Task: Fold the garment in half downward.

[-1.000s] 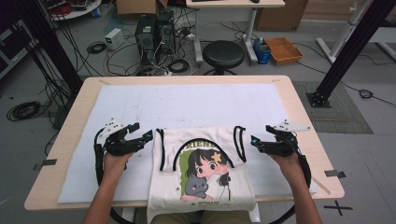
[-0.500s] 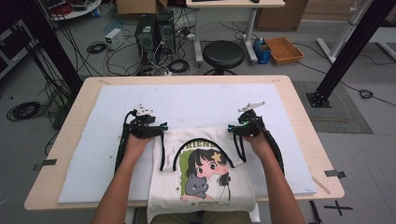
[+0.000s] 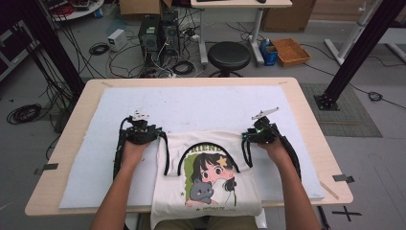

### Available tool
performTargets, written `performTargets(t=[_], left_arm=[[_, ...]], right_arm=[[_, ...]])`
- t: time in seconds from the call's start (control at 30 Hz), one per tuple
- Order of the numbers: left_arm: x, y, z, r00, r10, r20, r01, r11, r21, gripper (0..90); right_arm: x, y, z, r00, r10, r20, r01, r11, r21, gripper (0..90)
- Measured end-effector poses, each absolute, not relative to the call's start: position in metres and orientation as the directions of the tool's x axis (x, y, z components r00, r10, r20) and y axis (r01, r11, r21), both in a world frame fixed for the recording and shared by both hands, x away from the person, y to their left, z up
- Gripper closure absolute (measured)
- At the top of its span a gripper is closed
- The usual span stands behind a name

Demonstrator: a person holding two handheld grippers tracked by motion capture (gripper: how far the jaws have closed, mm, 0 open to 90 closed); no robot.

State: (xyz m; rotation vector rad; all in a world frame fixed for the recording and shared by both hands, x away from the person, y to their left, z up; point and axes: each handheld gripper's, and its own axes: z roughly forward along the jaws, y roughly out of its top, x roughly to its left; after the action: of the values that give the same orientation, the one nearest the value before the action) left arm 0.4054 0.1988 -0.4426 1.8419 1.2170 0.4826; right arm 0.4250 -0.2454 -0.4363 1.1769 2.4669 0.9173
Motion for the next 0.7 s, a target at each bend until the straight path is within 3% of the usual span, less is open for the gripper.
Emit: performTargets(t=[0.13, 0.33, 0.43, 0.53, 0.7], left_arm=[[0.407, 0.196, -0.442, 0.491, 0.852, -0.182, 0.511, -0.112, 0.852, 54.5], [0.410, 0.184, -0.450, 0.538, 0.830, -0.148, 0.542, -0.206, 0.815, 53.0], [0.409, 0.184, -0.452, 0.528, 0.839, -0.130, 0.580, -0.245, 0.777, 67.9], [0.408, 0.185, -0.449, 0.502, 0.851, -0.154, 0.612, -0.224, 0.759, 80.5], [0.408, 0.195, -0.447, 0.425, 0.856, -0.294, 0.648, -0.062, 0.759, 84.7]], right_arm=[[0.426, -0.247, -0.437, -0.638, 0.767, 0.063, 0.613, 0.457, 0.645, 60.3], [0.425, -0.250, -0.439, -0.656, 0.753, 0.059, 0.595, 0.467, 0.654, 64.3], [0.424, -0.250, -0.438, -0.669, 0.740, 0.073, 0.593, 0.471, 0.653, 79.2], [0.422, -0.248, -0.437, -0.685, 0.726, 0.053, 0.574, 0.493, 0.653, 83.7], [0.420, -0.251, -0.436, -0.661, 0.749, 0.049, 0.561, 0.450, 0.694, 85.4]])
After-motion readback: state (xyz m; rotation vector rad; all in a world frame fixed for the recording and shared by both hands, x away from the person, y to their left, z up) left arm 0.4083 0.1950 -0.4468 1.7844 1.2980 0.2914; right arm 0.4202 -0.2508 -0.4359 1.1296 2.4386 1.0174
